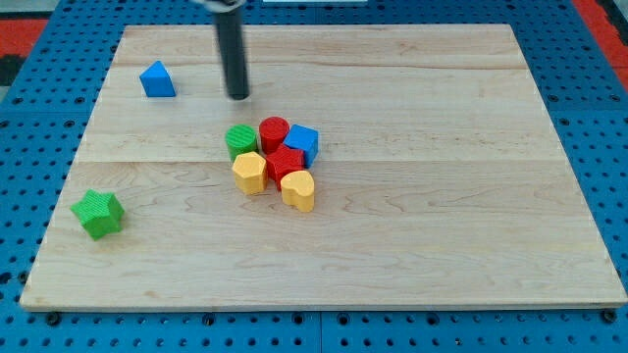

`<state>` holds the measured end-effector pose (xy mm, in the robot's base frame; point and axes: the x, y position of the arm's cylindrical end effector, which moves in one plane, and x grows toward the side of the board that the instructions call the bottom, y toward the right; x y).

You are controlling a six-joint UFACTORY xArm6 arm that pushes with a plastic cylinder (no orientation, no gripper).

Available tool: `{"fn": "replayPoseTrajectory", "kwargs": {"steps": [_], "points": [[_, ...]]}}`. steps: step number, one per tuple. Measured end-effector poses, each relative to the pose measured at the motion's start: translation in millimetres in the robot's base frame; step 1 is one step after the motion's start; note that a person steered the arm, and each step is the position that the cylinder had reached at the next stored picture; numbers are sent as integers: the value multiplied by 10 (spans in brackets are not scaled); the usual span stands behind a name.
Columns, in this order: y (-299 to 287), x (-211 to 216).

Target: Slide the blue triangle slightly to the right side of the board

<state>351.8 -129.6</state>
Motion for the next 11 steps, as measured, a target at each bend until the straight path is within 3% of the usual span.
{"fn": "replayPoseTrajectory", "kwargs": {"steps": [1,2,4,6,9,10,11], "points": [[-946,345],[-1428,-44],[-487,-594],[-92,-604],[1733,-605],[1862,-605],[973,-690]]}}
